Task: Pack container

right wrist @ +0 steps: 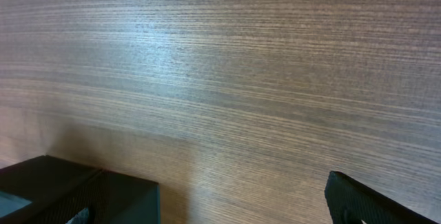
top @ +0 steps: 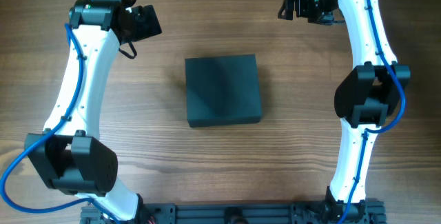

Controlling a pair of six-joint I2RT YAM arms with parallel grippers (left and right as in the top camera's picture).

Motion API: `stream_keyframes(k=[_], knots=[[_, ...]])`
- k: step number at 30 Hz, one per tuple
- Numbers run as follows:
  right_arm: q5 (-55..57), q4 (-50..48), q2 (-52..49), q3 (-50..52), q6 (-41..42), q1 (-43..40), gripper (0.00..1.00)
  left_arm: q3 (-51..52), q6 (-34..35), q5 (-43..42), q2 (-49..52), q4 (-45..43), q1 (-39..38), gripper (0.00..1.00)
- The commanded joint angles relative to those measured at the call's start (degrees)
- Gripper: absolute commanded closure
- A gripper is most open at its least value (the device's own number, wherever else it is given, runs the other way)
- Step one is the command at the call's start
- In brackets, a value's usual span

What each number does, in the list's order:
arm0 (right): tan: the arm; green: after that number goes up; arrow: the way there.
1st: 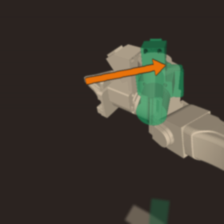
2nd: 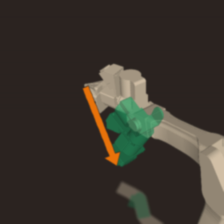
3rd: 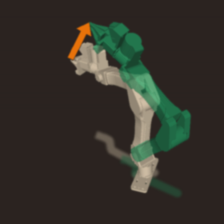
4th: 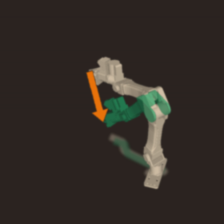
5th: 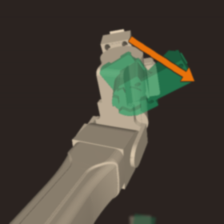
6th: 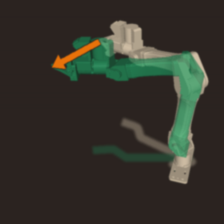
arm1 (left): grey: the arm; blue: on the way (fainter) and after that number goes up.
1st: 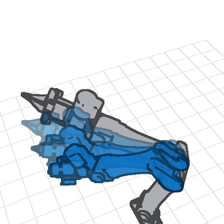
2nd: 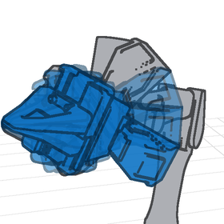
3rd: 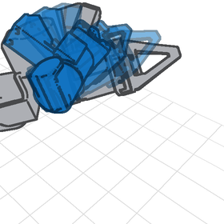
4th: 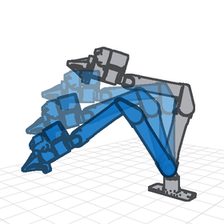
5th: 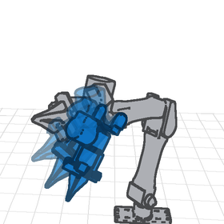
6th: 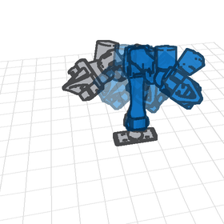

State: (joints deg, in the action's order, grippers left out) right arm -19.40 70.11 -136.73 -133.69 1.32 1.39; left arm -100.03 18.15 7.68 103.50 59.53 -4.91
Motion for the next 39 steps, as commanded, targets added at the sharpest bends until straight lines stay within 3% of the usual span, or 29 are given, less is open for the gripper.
stream_keyframes(k=[1,10,17,26,33,39], knots=[[0.6,-1.3,-0.5,-1.5,0.8,0.1,0.0,-0.3,0.1,0.8,0.1,-0.2,0.0,0.0],[0.6,-10.1,-0.5,-1.5,0.8,0.1,0.0,-0.3,0.1,0.8,0.1,-0.2,0.0,0.0],[0.6,-11.4,3.1,-1.5,0.8,0.1,0.0,-0.3,0.1,0.8,0.1,-0.2,0.0,0.0],[0.6,-11.4,36.5,-1.4,0.8,0.1,0.0,-0.3,0.1,0.8,0.1,-0.2,0.0,0.0],[0.6,-9.5,54.7,-0.4,-0.2,0.5,0.0,-0.3,0.1,0.8,0.1,-0.2,0.0,0.0],[4.4,-16.6,76.7,21.1,-13.8,5.4,0.0,-0.3,0.1,0.8,0.1,-0.2,0.0,0.0]])
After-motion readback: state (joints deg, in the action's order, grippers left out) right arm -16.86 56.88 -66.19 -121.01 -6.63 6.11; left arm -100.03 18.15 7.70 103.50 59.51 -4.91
